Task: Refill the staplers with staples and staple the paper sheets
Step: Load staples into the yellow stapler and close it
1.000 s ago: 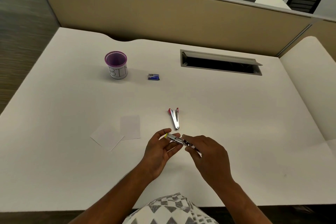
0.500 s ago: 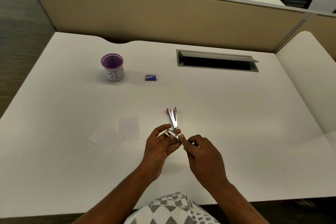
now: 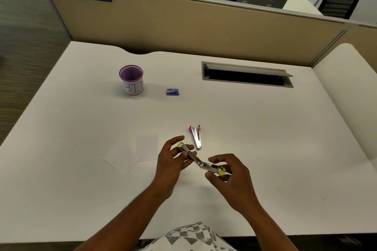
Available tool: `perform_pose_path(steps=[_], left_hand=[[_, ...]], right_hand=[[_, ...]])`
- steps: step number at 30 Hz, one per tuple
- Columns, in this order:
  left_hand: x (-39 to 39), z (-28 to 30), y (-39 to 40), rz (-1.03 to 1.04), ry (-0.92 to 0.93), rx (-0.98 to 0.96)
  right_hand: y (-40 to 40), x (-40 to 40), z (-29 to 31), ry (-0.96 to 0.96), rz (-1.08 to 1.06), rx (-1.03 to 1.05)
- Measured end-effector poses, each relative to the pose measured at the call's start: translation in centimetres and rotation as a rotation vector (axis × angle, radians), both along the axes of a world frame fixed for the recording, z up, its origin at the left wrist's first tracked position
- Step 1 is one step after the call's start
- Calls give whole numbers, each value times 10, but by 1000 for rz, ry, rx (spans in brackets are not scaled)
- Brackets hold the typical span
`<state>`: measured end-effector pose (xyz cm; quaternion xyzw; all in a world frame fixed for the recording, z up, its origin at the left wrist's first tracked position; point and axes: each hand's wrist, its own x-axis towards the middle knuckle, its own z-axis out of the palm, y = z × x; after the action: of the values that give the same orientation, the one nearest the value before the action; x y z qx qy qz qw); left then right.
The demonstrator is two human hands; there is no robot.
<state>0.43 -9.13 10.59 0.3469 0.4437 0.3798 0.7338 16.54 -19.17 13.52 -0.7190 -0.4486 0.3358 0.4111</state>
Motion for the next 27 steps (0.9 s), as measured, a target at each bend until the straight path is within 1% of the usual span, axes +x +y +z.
perform_pose_path(steps=[2,3,6,10,11,15,18,20,23,27], left_hand=[[-1,0,-1,-17,15,-4],[-1,1,-2,-37,27,-5],[0,3,-7,-109,61,5],[0,7,-12,-179,77,32],[-1,8,-13,-192,80,38],[-6,12,-15,-274,42,76],[-8,16,-17,-371,71,150],[-8,18,-19,-369,87,166],[-8,18,-21,-283,100,167],[-6,17,-23,-245,191,271]], right_hand=[[1,-3,3,136,24,24],[1,-5,3,159,35,35],[4,-13,1,113,36,61],[8,-17,-7,71,-47,61],[8,-17,-9,89,-53,55],[7,-21,-17,265,-32,25],[6,-23,-18,272,-40,27],[6,-22,-18,270,-54,36],[7,-21,-17,266,-65,34],[8,-20,-19,230,-61,25]])
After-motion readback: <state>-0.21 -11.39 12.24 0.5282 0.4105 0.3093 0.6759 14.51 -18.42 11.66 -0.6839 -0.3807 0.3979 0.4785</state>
